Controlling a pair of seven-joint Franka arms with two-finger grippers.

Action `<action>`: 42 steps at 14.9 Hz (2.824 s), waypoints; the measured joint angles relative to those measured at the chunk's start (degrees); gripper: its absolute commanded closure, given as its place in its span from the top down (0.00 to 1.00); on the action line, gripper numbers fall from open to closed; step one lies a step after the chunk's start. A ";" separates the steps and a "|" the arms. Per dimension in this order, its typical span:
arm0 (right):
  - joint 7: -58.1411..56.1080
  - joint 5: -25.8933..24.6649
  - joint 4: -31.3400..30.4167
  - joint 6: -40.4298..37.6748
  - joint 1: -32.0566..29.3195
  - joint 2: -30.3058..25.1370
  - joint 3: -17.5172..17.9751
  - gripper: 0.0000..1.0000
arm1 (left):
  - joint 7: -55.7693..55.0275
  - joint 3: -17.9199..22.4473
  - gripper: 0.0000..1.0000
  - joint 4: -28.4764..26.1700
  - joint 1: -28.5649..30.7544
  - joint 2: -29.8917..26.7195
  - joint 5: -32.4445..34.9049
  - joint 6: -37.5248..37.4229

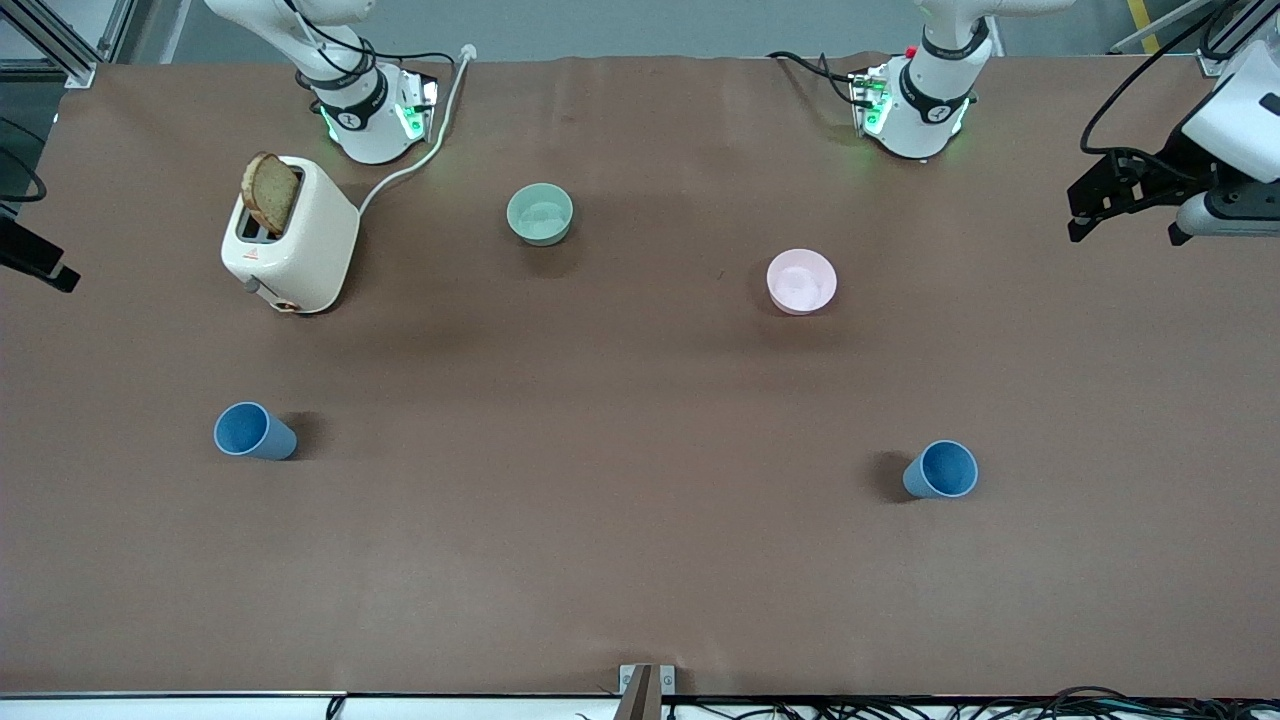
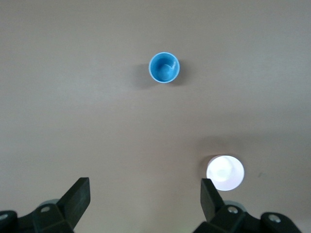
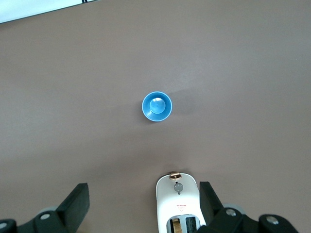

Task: Stack blue cups with both arms
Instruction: 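Reach the left and right grippers down toward the two blue cups, then close the left gripper on one blue cup while the right gripper grasps the other, then carry the cup with the left gripper to the table center and set it down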

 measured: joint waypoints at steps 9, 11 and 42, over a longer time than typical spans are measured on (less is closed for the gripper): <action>-0.07 0.00 -0.03 -1.31 0.00 0.00 0.00 1.00 | -0.01 0.55 1.00 -1.17 0.82 8.90 1.03 9.56; -0.25 -0.31 -0.23 -1.71 0.00 0.01 0.02 1.00 | -0.36 0.61 1.00 -3.92 0.89 13.95 1.51 18.07; -13.62 -1.01 -22.41 49.41 -3.28 28.44 0.32 0.01 | -41.51 -1.79 0.00 3.91 -25.46 37.12 1.94 36.48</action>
